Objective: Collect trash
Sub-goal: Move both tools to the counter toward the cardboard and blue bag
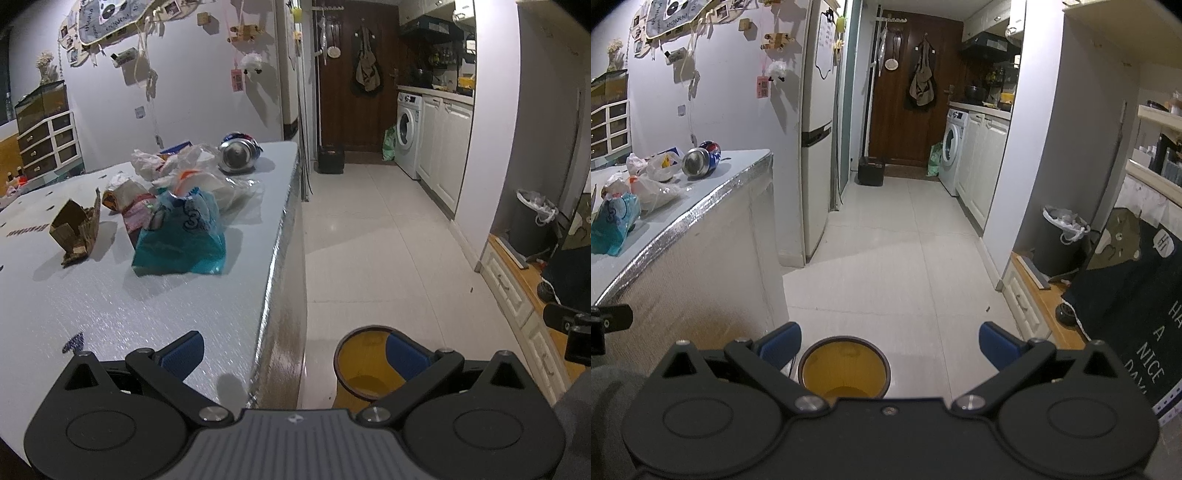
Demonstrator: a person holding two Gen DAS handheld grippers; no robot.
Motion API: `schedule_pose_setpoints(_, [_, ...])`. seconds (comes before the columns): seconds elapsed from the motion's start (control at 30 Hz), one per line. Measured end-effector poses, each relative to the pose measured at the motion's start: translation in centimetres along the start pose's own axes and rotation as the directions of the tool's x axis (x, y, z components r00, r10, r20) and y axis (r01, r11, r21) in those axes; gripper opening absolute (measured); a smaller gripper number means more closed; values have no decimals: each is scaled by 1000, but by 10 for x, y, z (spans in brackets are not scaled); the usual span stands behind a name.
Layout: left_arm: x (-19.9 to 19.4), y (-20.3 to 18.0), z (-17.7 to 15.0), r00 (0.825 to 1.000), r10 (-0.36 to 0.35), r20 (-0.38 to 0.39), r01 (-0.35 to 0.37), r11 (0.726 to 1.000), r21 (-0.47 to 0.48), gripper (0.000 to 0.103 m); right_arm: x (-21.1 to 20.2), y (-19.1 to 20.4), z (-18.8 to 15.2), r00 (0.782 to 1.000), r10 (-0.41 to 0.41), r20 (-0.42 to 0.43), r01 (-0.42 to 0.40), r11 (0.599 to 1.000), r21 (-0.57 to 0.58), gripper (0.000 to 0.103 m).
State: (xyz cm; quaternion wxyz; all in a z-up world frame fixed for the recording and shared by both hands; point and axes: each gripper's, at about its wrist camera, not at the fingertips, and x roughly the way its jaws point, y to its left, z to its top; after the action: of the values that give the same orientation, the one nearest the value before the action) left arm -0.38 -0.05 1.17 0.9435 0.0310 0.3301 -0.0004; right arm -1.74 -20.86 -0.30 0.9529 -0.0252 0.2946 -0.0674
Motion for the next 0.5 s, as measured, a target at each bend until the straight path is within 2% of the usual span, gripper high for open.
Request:
schedule_pose_setpoints(0.23, [-2,18,20,998,39,48,-37,998,-48,103,2,6,28,998,41,52,-40,999,-23,103])
schedule_pose_setpoints(0.5, [-15,58,43,981,151,120,-133,981,-143,103,10,29,79,979,135,152,-123,989,-81,103])
